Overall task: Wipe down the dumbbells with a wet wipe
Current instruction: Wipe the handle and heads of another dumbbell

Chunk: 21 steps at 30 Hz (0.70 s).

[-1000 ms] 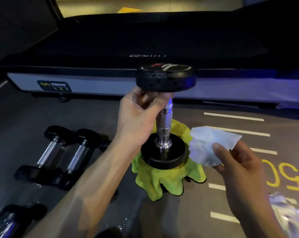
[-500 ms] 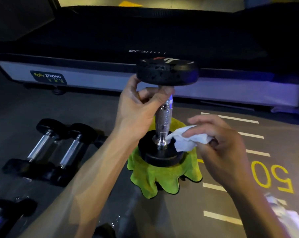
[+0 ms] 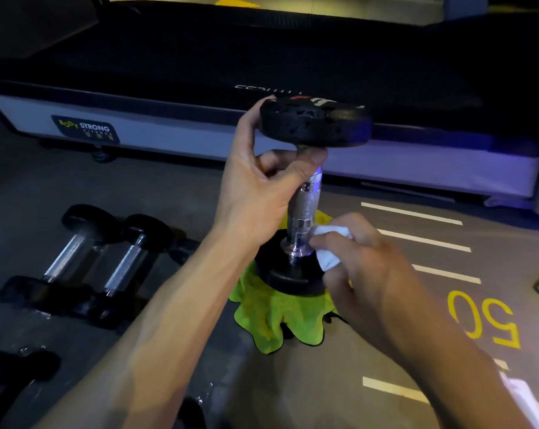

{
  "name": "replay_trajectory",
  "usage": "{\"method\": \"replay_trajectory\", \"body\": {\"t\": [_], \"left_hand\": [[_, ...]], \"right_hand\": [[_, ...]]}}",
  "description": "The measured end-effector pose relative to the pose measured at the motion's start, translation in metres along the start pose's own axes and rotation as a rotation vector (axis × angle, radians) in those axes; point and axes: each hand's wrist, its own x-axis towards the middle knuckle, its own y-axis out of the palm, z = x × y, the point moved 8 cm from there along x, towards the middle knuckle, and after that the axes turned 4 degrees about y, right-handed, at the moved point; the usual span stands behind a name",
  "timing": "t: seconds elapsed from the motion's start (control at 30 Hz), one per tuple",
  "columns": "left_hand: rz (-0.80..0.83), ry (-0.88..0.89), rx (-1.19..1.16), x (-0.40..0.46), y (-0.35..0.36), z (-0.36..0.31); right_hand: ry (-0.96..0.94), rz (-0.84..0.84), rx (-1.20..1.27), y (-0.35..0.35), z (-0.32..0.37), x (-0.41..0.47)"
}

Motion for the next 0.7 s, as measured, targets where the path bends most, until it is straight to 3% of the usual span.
{"method": "replay_trajectory", "body": {"t": [0.13,0.23,0.37,0.43,0.7], "left_hand": [[0.019,0.067,0.057,0.000,-0.001,-0.007],[0.056,0.128,0.116,0.001,-0.001,-0.016],[0.106,0.115,0.102,0.003,-0.004,-0.021],[0.143,0.106,0.086,0.004,-0.006,-0.021],[0.185,0.078,0.031,0.001,-0.002,-0.022]], "right_hand": [[0.065,0.078,0.030,-0.001,-0.005,-0.006],[0.054,-0.052,0.047,-0.010,-0.003,-0.003],[0.270,-0.190,0.074,-0.015,-0.032,0.001],[0.285,-0.245,0.080,-0.017,-0.031,0.003],[0.286,-0.148,0.439,0.004,-0.036,-0.011]]}}
